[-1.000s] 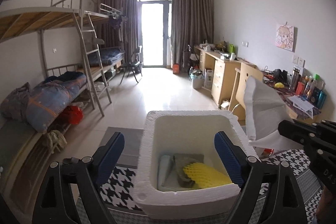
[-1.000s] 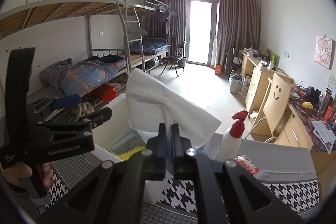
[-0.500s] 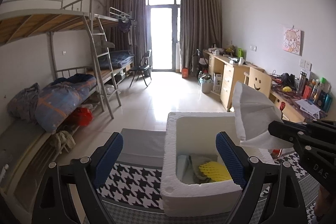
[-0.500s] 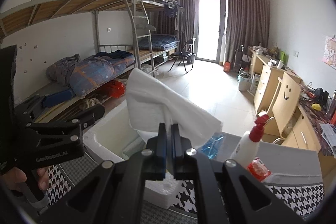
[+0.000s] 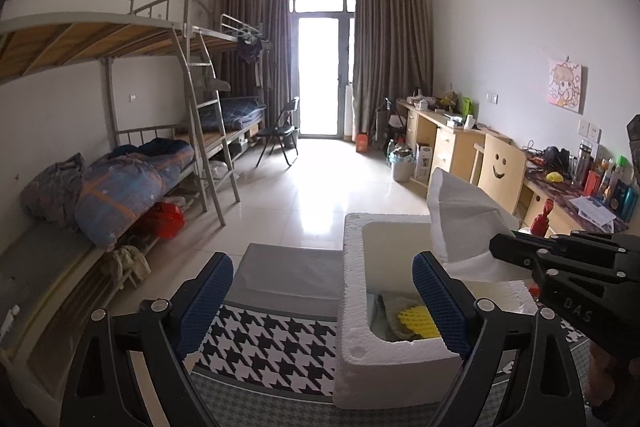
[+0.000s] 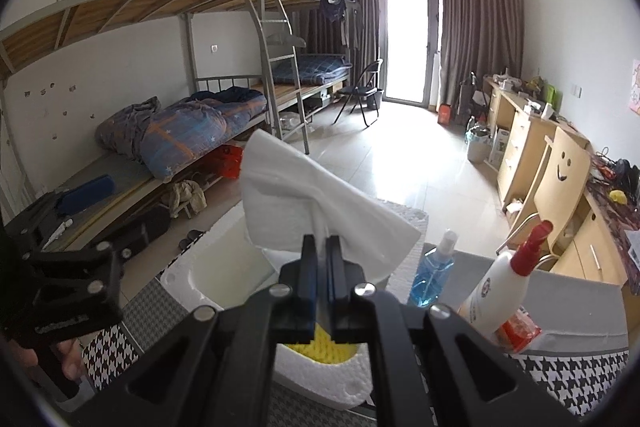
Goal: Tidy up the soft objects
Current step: 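Lower the white tissue into the foam box and open the right gripper, then withdraw both grippers up from the foam box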
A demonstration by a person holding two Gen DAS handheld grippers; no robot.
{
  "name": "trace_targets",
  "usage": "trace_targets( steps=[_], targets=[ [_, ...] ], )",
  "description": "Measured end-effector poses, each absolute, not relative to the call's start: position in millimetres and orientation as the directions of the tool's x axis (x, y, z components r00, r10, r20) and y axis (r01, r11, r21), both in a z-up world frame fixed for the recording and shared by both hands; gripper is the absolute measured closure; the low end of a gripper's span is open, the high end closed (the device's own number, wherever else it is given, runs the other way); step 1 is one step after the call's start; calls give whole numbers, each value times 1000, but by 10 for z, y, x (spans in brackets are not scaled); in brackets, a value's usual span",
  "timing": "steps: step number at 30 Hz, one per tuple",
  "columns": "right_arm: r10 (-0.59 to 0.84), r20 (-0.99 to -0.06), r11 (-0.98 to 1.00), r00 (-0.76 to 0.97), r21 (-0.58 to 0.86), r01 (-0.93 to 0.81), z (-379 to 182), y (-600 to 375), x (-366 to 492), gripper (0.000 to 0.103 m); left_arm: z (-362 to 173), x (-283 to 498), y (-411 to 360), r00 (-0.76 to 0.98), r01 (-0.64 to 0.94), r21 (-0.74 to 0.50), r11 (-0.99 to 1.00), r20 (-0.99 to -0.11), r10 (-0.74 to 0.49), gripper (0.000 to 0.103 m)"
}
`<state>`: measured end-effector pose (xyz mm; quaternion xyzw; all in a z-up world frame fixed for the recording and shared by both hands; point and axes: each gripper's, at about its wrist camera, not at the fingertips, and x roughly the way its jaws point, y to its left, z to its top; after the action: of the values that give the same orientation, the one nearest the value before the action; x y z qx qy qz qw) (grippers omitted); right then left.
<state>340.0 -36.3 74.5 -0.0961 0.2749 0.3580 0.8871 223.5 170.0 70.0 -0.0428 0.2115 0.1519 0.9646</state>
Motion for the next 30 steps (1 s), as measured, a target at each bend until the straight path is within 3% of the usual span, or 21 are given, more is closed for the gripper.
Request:
trace_targets(
  steps=[3,5,7,21,25,30],
  targets=[
    [574,-563,727,594,18,-686,720,-336,3400,81,713,2211,1704,866,-320,-20,947,-412,284,11],
    [587,-572,712,573,28,-701,698,-304,3412,53,709,2202,1728,865,-329,-13,944,-407,295,11],
    [601,-570,704,560,46,-708,677,-293,3414,41,702,2199,1733,865,-326,-16,945,-410,291,11],
    [591,-555,717,585,30,-697,737,-404,3343,40,697,2174,1669,869,-307,-19,952,-413,272,11],
    [580,-540,732,609,18,-681,770,-472,3304,23,719,2161,1605,874,-295,-13,955,-408,264,11],
    [581,-515,744,631,21,-668,823,-583,3244,20,727,2142,1536,877,-284,-7,959,-406,257,11]
  ],
)
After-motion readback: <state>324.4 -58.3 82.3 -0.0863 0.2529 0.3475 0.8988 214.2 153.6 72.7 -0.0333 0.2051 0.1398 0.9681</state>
